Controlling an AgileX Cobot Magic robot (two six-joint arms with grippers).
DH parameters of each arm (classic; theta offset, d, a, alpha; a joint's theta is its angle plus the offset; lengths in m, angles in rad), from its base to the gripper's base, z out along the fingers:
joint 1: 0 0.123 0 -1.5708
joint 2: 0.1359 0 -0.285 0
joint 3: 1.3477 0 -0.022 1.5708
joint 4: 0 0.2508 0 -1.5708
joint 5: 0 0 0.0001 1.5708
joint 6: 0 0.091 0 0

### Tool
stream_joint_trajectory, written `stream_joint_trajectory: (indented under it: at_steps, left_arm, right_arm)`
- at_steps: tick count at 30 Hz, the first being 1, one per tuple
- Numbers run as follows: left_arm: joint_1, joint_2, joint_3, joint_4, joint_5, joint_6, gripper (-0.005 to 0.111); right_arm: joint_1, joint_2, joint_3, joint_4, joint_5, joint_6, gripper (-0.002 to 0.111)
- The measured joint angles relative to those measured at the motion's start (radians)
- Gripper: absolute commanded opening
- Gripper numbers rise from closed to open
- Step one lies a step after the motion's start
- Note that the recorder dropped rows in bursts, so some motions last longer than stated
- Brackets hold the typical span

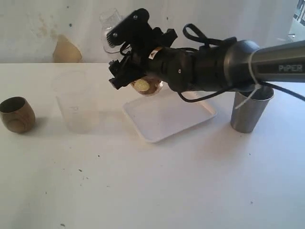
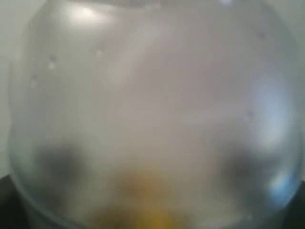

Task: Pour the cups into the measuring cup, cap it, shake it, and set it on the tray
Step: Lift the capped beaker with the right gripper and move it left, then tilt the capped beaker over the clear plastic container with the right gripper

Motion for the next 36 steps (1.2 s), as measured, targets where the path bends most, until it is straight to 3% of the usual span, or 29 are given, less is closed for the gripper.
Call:
stream_joint_trajectory:
  at_steps: [5,13,26,36]
  left_arm:
    - [0.0,0.0,0.0,0.0,0.0,0.0,0.0]
    - [0.0,0.0,0.0,0.0,0.0,0.0,0.0]
    - [0.0,0.0,0.0,0.0,0.0,0.0,0.0]
    - [0.0,0.0,0.0,0.0,0.0,0.0,0.0]
  right_arm:
    - [0.0,0.066,-0.085,0.082,-0.002,-0.212,0.0]
    - [0.0,0.136,-0.159,0.1,-0.022,-0.325,0.0]
    - [0.0,0.195,-0.186,0.117,-0.049,-0.678,0.0]
    - [0.0,0.195,-0.189,0.387,-0.162,-1.063,0.0]
